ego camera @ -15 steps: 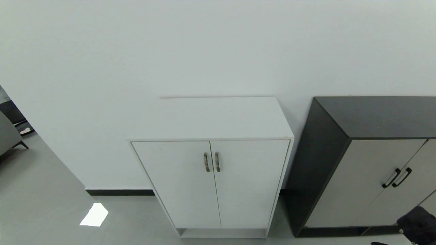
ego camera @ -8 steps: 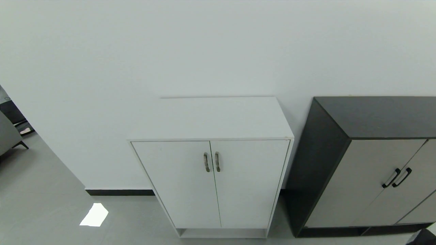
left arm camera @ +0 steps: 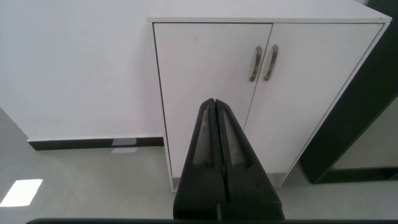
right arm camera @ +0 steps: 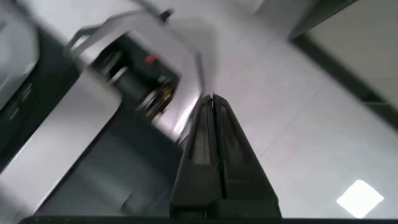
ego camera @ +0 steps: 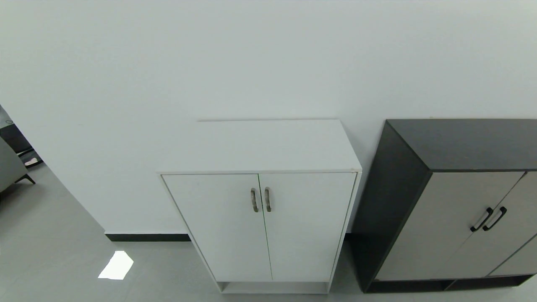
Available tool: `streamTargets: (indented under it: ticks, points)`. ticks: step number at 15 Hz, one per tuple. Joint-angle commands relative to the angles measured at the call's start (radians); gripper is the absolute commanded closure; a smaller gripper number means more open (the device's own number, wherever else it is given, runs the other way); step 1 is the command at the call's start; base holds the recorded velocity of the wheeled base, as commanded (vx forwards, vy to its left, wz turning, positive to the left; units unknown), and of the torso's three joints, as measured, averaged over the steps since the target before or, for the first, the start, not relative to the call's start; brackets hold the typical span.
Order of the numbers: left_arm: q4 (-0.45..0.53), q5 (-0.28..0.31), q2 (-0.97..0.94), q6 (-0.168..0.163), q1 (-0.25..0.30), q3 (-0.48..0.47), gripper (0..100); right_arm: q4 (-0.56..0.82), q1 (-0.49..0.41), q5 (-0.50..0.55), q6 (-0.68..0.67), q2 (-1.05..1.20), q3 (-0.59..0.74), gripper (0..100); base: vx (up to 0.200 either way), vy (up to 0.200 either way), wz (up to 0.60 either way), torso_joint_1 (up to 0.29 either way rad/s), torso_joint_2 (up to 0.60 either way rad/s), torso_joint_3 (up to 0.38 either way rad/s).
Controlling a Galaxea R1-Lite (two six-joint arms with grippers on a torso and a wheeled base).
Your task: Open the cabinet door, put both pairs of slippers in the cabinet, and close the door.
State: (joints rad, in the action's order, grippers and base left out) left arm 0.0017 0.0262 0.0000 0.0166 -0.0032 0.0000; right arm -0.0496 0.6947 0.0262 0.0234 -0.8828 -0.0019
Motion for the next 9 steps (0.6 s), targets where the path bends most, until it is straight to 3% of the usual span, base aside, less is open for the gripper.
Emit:
streamTargets:
  ticks: [1,4,6,8,9]
  points:
    - [0.000,0.000,0.000,0.000,0.000,0.000,100,0.004,0.002,-0.022,-0.003,0.045,-0.003,100,0.000,0.000,0.00,0.000,0.00,0.000]
    - [0.000,0.000,0.000,0.000,0.000,0.000,100,0.004,0.020,-0.083,-0.003,0.047,-0.001,100,0.000,0.000,0.00,0.000,0.00,0.000]
    - [0.000,0.000,0.000,0.000,0.000,0.000,100,0.056,0.098,-0.083,-0.016,0.079,0.000,100,0.000,0.000,0.00,0.000,0.00,0.000]
    - [0.000,0.000,0.000,0.000,0.000,0.000,100,0.050,0.089,-0.078,-0.020,0.084,0.000,100,0.000,0.000,0.00,0.000,0.00,0.000]
    - [0.000,-0.002,0.000,0.002,0.000,0.000,100,0.050,0.016,-0.074,-0.022,0.097,0.000,100,0.000,0.000,0.00,0.000,0.00,0.000]
